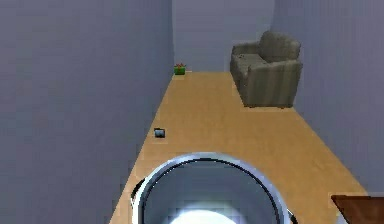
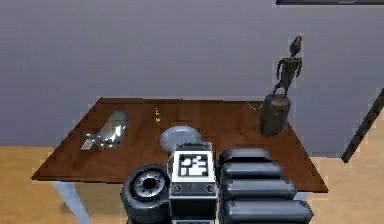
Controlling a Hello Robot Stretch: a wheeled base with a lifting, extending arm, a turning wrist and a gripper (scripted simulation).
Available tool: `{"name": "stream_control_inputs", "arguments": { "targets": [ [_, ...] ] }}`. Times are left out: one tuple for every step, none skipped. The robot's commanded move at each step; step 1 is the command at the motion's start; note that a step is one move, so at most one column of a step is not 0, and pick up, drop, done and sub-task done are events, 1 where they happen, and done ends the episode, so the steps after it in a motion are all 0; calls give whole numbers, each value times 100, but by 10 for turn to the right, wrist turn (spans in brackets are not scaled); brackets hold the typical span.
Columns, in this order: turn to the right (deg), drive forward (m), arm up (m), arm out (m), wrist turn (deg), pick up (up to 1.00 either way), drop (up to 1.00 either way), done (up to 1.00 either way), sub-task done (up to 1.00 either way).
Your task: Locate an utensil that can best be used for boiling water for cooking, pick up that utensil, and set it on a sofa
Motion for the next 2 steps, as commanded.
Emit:
{"name": "stream_control_inputs", "arguments": {
  "targets": [
    [30, 0, 0, 0, 0, 0, 0, 0, 0],
    [0, 100, 0, 0, 0, 0, 0, 0, 0]
  ]
}}
